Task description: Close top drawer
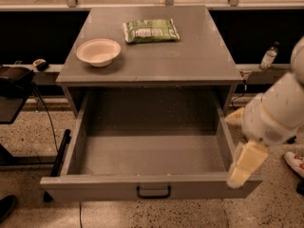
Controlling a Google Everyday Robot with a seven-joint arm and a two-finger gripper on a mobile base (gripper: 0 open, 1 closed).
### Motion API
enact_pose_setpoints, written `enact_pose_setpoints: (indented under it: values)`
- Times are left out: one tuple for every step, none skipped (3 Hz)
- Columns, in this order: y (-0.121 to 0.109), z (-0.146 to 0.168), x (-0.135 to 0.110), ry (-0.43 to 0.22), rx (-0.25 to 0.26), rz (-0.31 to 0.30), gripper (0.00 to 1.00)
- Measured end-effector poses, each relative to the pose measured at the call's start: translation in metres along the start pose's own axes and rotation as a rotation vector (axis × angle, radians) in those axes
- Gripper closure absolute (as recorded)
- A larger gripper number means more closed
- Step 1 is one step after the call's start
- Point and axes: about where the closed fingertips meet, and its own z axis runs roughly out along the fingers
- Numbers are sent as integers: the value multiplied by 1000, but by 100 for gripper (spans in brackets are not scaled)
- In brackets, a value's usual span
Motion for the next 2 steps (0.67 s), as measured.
enact_pose_setpoints:
  values:
    - [34, 50, 22, -83, -59, 11, 24]
    - [52, 68, 36, -152, -41, 7, 56]
